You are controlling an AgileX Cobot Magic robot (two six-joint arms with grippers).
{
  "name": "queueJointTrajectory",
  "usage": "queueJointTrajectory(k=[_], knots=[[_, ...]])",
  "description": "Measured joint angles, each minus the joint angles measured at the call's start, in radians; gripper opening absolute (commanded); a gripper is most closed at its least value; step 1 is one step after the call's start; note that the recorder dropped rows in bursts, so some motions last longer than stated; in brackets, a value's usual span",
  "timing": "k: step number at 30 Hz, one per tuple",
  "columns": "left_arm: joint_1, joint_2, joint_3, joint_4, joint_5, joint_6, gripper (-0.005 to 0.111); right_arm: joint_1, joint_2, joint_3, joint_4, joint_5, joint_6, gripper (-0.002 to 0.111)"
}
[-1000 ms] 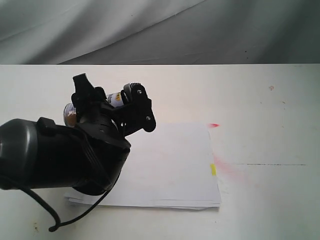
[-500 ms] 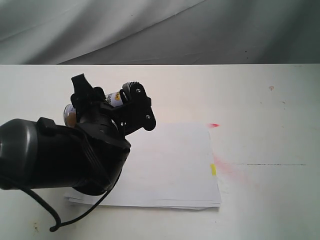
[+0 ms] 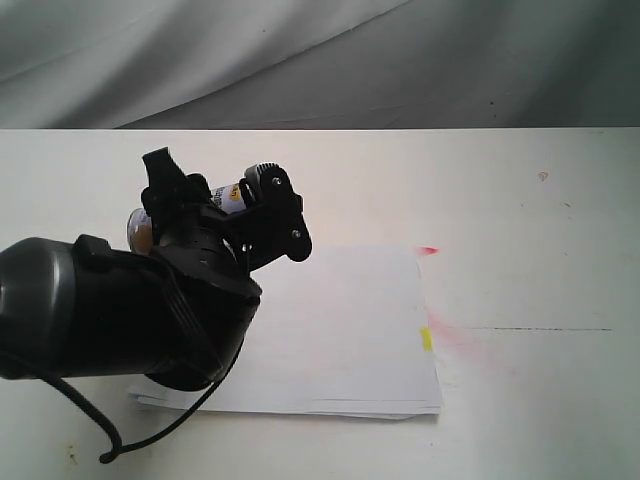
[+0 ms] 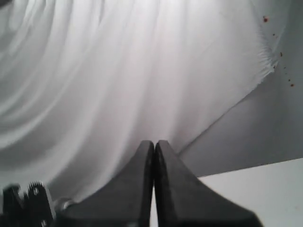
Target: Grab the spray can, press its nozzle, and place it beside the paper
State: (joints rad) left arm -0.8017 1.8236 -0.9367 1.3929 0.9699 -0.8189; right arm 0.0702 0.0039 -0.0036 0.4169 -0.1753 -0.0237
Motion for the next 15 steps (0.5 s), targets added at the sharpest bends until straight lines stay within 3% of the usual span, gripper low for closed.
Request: queueJointTrajectory(k=[2,5,7,10,15], knots=[[0.000,0.000,0.000,0.000,0.000,0.000,0.000,0.000,0.000,0.000,0.119,-0.038,0.002,0.000],[0.000,0.000,0.000,0.000,0.000,0.000,0.000,0.000,0.006,0.000,0.332,0.058,0.004,0.000],[0.000,0.000,0.000,0.000,0.000,0.000,0.000,0.000,0.061,-0.017,0.371,0.120,0.001,0.000],[0.000,0.000,0.000,0.000,0.000,0.000,0.000,0.000,0.213,-0.153,0.341,0.243,-0.041,0.000],[0.000,0.000,0.000,0.000,0.000,0.000,0.000,0.000,0.612,-0.606,0.114,0.516,-0.139,0.000]])
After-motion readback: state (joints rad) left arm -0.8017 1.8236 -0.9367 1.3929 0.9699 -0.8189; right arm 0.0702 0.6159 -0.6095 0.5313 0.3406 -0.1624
